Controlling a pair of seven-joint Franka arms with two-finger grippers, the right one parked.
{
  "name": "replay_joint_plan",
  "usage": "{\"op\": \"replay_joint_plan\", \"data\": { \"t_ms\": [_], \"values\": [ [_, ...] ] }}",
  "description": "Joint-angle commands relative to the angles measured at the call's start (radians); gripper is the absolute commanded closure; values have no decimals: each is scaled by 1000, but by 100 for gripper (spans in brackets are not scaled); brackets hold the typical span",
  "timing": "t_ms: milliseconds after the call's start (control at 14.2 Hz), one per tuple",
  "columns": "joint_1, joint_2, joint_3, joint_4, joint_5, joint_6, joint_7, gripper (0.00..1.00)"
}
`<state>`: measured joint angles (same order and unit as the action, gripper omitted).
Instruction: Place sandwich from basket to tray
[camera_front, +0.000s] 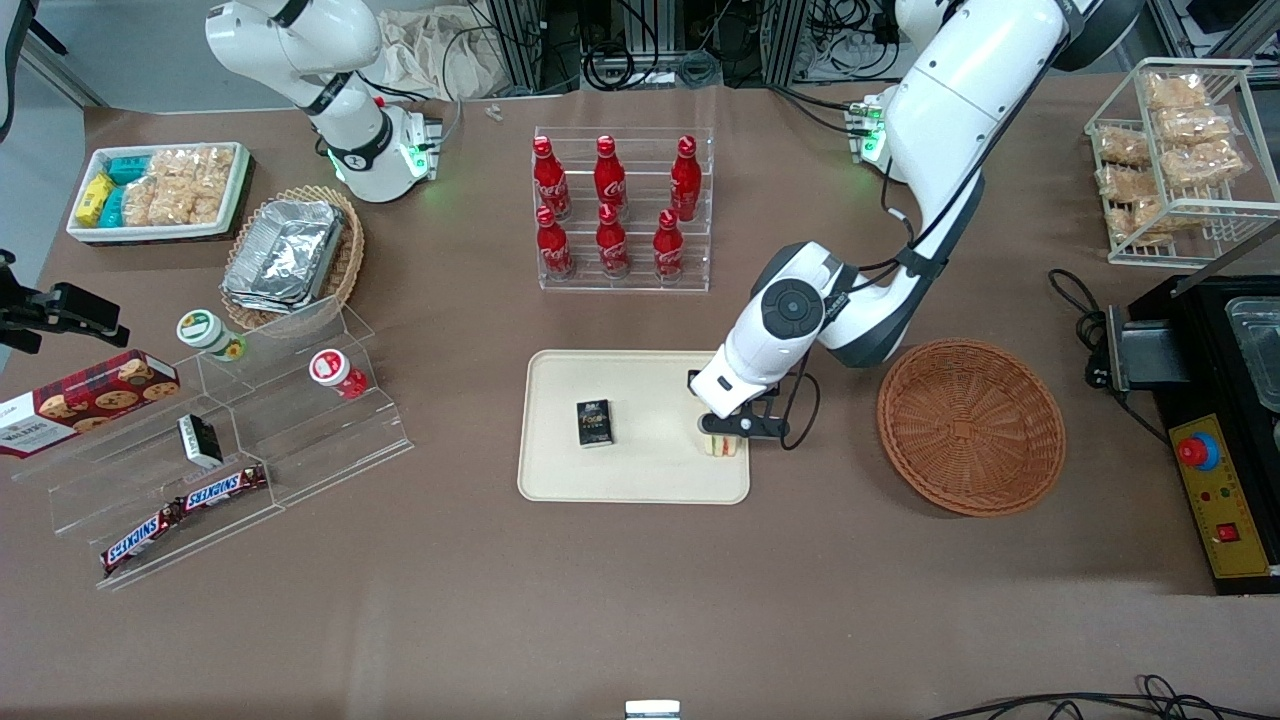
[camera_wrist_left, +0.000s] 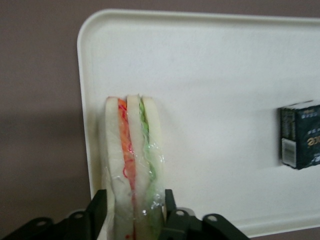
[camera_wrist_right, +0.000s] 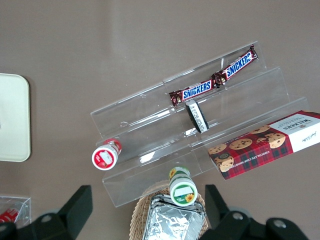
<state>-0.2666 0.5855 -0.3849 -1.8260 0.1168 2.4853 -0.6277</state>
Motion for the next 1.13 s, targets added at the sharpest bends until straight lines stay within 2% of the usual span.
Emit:
{"op": "replay_joint_plan", "data": {
  "t_ms": [0,212,353,635,847,918,1059],
  "values": [
    [0,-116,6,-2,9,-58,-38,0],
    [81,-266,4,13,-15,-199,-32,0],
    [124,-366,6,69,-69,-374,-18,0],
    [245,-429,7,281,-107,-774,142,0],
    [343,-495,12,330,-108,-940,284,0],
    [337,-530,58,321,-108,-957,302,0],
    [249,-585,243,315,-140,-1015,414,0]
  ]
}}
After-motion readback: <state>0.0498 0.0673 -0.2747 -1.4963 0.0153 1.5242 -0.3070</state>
